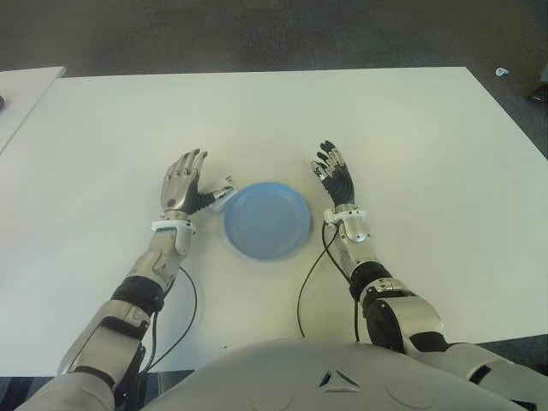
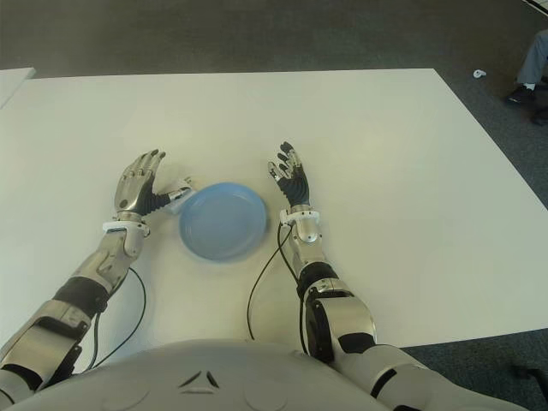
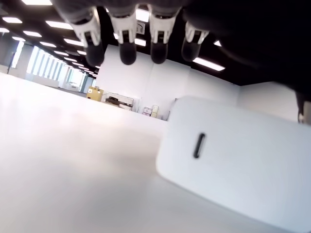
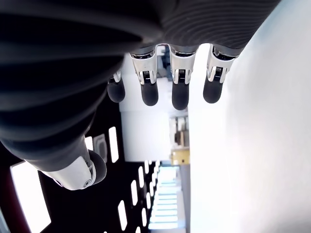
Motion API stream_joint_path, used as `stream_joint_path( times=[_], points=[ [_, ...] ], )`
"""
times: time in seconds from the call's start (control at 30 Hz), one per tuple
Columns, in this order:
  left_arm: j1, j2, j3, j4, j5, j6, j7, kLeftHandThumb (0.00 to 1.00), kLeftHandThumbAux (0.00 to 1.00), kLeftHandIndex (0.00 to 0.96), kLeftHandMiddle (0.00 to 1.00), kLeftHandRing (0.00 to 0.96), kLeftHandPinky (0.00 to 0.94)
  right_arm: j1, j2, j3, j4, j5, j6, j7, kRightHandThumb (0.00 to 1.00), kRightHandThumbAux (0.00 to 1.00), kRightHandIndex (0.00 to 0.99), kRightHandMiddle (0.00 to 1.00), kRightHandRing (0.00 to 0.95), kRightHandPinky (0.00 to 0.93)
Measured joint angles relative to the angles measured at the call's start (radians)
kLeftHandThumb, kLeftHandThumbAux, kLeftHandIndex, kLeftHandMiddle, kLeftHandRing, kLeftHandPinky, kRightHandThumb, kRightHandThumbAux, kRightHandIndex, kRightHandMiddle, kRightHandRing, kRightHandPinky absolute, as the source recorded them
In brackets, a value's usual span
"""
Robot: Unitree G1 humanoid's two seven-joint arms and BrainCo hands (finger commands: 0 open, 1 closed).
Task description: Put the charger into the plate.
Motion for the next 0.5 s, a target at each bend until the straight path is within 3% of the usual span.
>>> stream_joint_path(
  times=[0.5],
  points=[
    [0.024,0.002,0.002,-0.051,0.003,0.011,-0.036,0.053,0.362,0.077,0.026,0.0,0.0,0.001,0.0,-0.01,-0.002,0.01,-0.002,0.032,0.18,0.66,0.035,0.112,0.101,0.096]
  ],
)
